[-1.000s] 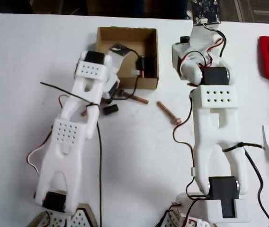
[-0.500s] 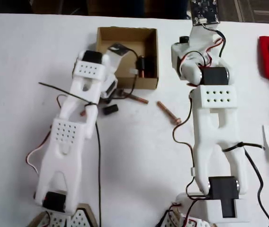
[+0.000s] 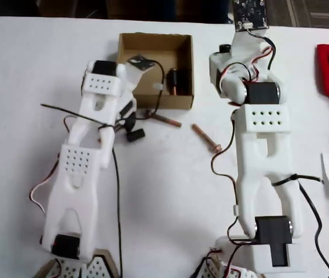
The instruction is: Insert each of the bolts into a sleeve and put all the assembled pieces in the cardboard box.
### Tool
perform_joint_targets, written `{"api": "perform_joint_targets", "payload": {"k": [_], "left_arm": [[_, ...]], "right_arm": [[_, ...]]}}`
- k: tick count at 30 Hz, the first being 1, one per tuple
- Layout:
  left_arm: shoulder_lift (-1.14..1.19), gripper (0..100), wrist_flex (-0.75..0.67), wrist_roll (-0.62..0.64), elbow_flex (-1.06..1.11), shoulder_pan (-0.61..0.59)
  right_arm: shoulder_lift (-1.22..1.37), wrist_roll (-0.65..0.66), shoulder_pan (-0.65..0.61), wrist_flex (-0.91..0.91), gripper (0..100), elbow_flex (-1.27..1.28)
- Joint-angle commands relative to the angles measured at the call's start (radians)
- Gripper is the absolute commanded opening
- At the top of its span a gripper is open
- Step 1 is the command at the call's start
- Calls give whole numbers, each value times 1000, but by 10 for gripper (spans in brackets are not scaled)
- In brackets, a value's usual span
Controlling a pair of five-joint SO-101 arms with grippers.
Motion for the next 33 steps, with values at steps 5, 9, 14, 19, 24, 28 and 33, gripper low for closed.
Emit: {"api": "perform_joint_targets", "payload": {"k": [5,9,14,19,24,28,33], "left_arm": [[-8,124,-9,-52,18,-3],[-8,132,-23,-54,19,-2],[38,182,-35,-54,8,6],[46,202,-43,-49,8,31],[46,182,-44,-49,8,34],[44,129,-57,-48,8,44],[44,172,-58,-48,8,51]], "right_arm": [[-10,-6,-13,-15,21,-51],[-10,-6,-16,-15,21,-51],[-10,-6,-16,-15,21,-51],[-10,-6,-16,-15,21,-51],[-10,-6,-18,-15,21,-51],[-7,-6,-18,-15,21,-51],[-5,-6,-18,-15,21,-51]]}}
